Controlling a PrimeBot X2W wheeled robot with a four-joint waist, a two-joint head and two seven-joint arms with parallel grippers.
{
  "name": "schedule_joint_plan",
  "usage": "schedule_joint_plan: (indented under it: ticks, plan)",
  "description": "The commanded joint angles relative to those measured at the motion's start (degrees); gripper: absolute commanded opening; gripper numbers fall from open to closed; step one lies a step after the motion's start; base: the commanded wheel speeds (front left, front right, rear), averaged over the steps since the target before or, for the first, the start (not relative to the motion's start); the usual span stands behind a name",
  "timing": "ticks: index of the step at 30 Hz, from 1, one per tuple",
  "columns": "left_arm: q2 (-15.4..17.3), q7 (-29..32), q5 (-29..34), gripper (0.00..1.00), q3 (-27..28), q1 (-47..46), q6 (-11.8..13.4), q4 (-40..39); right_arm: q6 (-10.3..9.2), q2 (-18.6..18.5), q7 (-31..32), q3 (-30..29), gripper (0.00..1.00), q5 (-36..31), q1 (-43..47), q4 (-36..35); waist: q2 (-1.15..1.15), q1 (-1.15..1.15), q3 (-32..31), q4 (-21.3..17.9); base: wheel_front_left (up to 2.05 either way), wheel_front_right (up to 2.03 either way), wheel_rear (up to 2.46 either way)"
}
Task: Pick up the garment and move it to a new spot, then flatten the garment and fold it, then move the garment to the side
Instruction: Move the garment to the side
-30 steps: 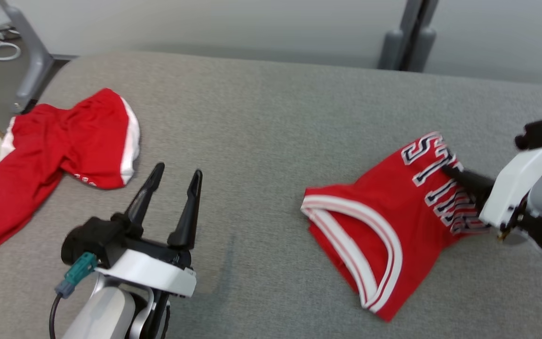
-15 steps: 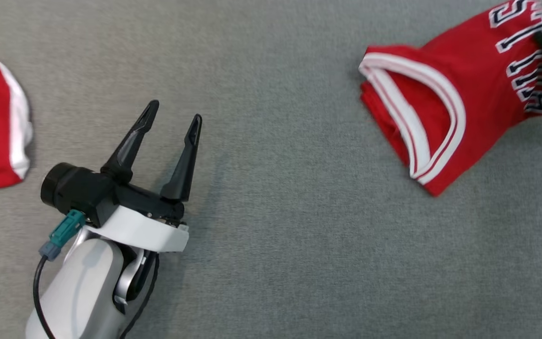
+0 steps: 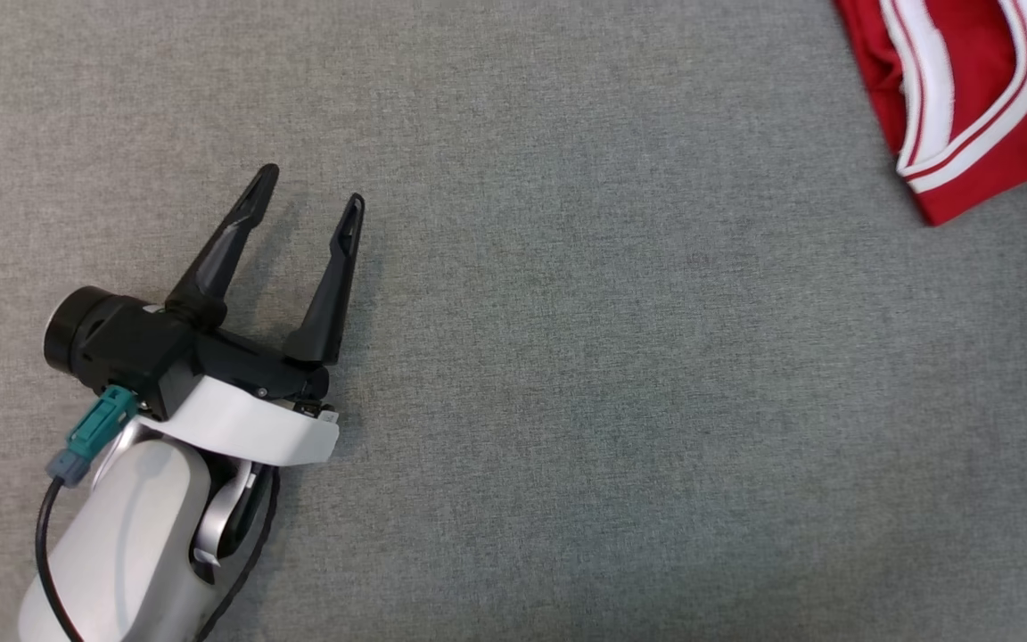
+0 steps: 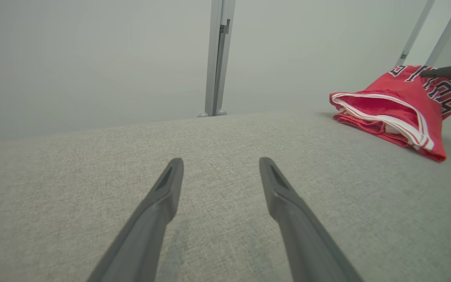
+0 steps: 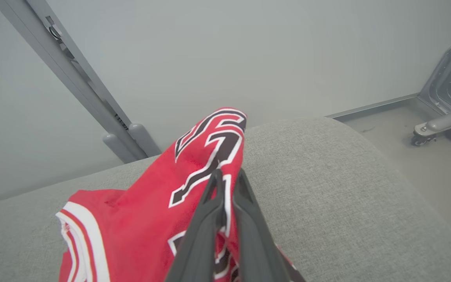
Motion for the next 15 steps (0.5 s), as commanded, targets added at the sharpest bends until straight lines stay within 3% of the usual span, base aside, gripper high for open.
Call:
schedule_joint_plan:
  ticks: [1,11,12,13,14,15]
  plan:
    - [0.70,0.31,0.07,1.00,0.35,-1.46,0.24,-0.42,0.12,-0.34,-0.82,-0.86,0.00,-0.36,-1.53,1.99,0.00,0.00,0.52,0.15,0.00,0.00,0.00]
    - [1.23,0.50,-0.30,1.00,0.60,-0.77,0.88,-1.37,0.08,0.86,-3.63,-1.10,0.01,-7.13,-7.78,12.49,0.00,0.00,1.59,1.06,0.00,0.00,0.00]
    - [1.16,0.45,-0.43,1.00,0.58,-0.70,0.94,-1.19,0.08,1.18,-3.94,-1.08,0.35,-7.59,-8.13,13.41,0.00,0.00,1.39,1.09,0.00,0.00,0.00]
    - [1.08,0.40,-0.56,1.00,0.56,-0.64,0.94,-1.02,0.08,1.45,-4.02,-0.97,0.93,-8.03,-8.34,14.26,0.00,0.00,1.14,1.12,0.00,0.00,0.00]
    - [1.02,0.36,-0.71,1.00,0.56,-0.55,0.95,-0.82,0.08,1.60,-4.42,-0.79,1.00,-8.67,-8.49,15.09,0.00,0.00,0.80,1.11,0.00,0.00,0.00]
    - [0.88,0.25,-0.80,1.00,0.56,-0.51,0.92,-0.64,0.08,1.75,-4.93,-0.55,1.00,-9.27,-8.74,15.97,0.00,0.00,0.42,1.11,0.00,0.00,0.00]
